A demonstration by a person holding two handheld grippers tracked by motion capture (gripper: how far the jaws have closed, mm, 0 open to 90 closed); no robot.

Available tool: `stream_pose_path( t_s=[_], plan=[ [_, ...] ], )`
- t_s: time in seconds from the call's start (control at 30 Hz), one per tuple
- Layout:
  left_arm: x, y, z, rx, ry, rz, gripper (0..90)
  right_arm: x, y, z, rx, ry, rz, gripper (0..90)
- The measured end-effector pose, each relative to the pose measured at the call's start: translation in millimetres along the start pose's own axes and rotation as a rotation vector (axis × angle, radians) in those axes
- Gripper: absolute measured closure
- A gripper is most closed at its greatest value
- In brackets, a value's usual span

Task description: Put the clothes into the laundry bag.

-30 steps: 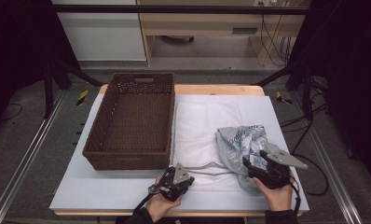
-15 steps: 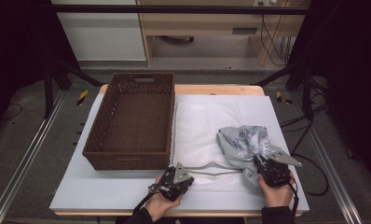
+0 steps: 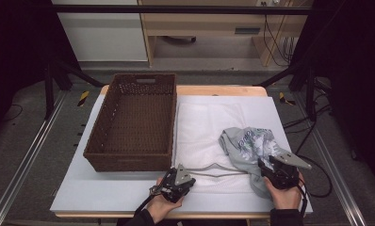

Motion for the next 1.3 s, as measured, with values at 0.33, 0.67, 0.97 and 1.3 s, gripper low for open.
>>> stream_pose_path(
  t_s=[0.33,0.67,0.97,1.3],
  plan=[
    [0.8,1.5,-0.3,-0.002,-0.003,-0.003,89.3,47.3,34.7,-26.8,-0.154,0.165,-0.063,47.8],
    [0.7,0.4,0.0,0.004,0.001,0.001,89.2,104.7,19.0,21.2,-0.022,0.305,-0.138,55.9],
    [1.2,0.7,0.0,0.006,-0.003,-0.003,89.2,109.8,-3.6,44.3,0.091,0.293,-0.164,59.6],
    [1.4,2.9,1.0,0.004,-0.006,-0.004,85.9,109.7,-4.3,49.0,0.105,0.24,-0.185,86.8]
  ],
)
Point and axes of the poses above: each handheld gripper's, and its own axes: z roughly forward along the jaws, y roughly out of its top, x roughly to its left, the point moved 3 cm from there along z, roughly forward along the jaws, and after that the axes turned 8 degrees about -y, right-handed, at the moved point
